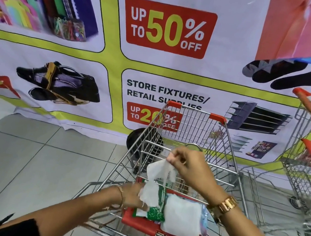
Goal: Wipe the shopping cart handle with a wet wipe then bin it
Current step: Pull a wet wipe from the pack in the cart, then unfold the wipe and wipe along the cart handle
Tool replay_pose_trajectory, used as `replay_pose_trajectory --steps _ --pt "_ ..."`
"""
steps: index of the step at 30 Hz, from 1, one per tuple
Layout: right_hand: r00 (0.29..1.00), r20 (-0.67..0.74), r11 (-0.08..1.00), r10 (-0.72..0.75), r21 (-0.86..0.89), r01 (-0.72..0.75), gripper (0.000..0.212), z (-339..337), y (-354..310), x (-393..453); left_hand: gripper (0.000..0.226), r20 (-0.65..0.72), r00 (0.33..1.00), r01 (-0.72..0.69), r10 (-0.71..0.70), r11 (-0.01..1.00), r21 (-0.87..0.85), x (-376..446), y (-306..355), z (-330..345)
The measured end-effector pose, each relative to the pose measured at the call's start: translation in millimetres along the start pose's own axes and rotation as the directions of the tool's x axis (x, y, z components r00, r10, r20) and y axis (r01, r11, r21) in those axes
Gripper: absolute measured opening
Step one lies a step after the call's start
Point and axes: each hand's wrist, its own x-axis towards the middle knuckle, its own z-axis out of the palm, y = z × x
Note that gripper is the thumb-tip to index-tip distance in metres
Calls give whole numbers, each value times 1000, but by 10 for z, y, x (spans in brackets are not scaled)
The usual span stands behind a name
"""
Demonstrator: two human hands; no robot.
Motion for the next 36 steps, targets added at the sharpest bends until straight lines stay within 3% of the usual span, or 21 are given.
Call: replay_pose_trajectory --steps 3,6,8,11,13,15,17,20,25,27,29,33,34,36 --pt "998 1 969 66 240 -65 21 -195 -206 -44 84 -292 953 -168 85 947 -272 -282 280 -268" --pt "998 15 906 62 420 -63 16 -337 -370 -88 118 -551 815 -403 180 859 -315 -593 535 -410" --pt "999 23 861 32 506 -39 10 -403 -469 -152 109 -675 700 -496 233 839 -225 -770 672 -424" --pt "998 -6 800 55 599 -40 9 -467 -594 -297 72 -831 481 -603 279 794 -82 -971 785 -440" --pt "995 -6 730 101 680 -70 12 -491 -655 -408 63 -844 426 -634 326 773 -22 -1128 831 -450" --pt "993 17 646 119 758 -90 11 -499 -763 -548 59 -792 440 -639 423 768 56 -1335 893 -454" --pt "991 10 580 132 810 -85 11 -485 -904 -689 69 -705 510 -636 493 768 77 -1501 924 -429" --pt "985 -41 509 167 859 -51 11 -403 -1107 -879 70 -658 573 -620 489 784 43 -1660 936 -328" --pt "947 -124 392 295 920 -1 12 -133 -1423 -1262 24 -727 452 -668 517 737 109 -2056 812 -192" --pt "918 -129 288 376 957 17 11 -20 -1458 -1413 19 -715 479 -691 510 721 51 -2224 768 -216" --pt "898 -91 219 431 976 -7 32 151 -1467 -1583 15 -689 546 -698 477 713 -60 -2367 734 -249" --pt "932 67 345 355 918 -197 90 651 -1537 -1869 18 -610 701 -620 370 738 -265 -2526 739 -286" --pt "941 86 394 327 893 -219 90 776 -1605 -1932 19 -596 720 -601 355 749 -280 -2550 735 -279" --pt "942 39 496 334 843 -211 63 975 -1708 -1997 22 -587 737 -571 335 774 -275 -2578 725 -261"
